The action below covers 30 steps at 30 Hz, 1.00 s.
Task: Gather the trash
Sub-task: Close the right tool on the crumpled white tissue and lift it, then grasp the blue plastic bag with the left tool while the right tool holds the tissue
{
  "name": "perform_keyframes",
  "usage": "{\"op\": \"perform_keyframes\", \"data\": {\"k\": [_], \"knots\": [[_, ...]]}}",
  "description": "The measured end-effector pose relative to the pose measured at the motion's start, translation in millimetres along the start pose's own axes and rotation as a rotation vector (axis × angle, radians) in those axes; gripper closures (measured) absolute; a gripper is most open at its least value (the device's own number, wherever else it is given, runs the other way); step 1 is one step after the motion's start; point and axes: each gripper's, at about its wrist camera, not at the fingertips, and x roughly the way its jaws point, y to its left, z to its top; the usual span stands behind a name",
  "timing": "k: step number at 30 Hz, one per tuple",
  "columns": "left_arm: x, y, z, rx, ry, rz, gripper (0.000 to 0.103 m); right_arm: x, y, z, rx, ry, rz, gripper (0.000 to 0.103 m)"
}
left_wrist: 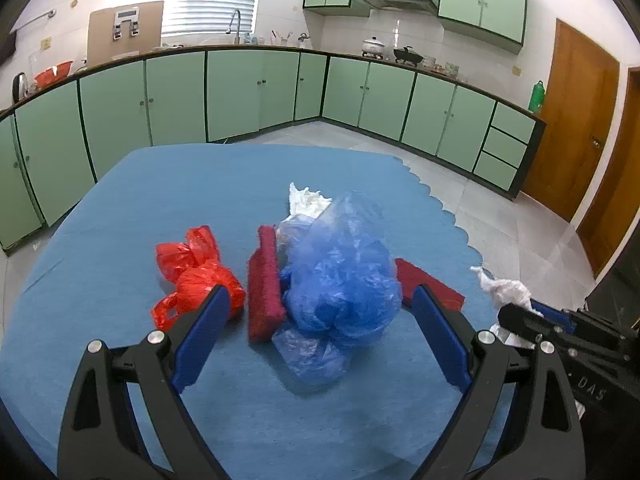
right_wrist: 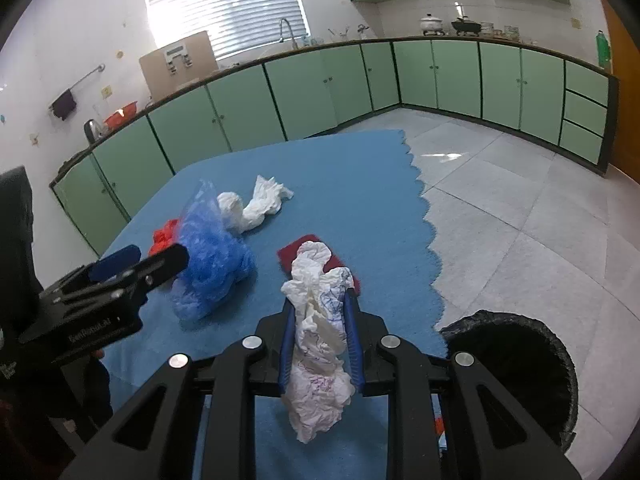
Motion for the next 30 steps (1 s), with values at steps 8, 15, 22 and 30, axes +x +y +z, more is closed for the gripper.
{"op": "perform_keyframes", "data": {"k": [8,15,22,30], "knots": [[12.6,-18.3,1.3,0.018,0.003,-0.008,0.022,0.0,-16.0,8.5,0.025,-0.027,-0.034,0.08],[29.1,-30.6,5.1,0.041,0.017,0.01,0.045,1.9,-24.4,11.0,0.028,-0.032,-0.04,0.08],[31.2,-31.2,4.5,0.046,0.03,0.029,0.09,2.6,-26.9,6.7,0.029,-0.024,-0.033,0.08],[-0.6,-29.7,6.2,0.037,-0.033,0.022,0.097,-7.0,-21.0,11.9,0.008,-0.052,-0.029,0.08]]}}
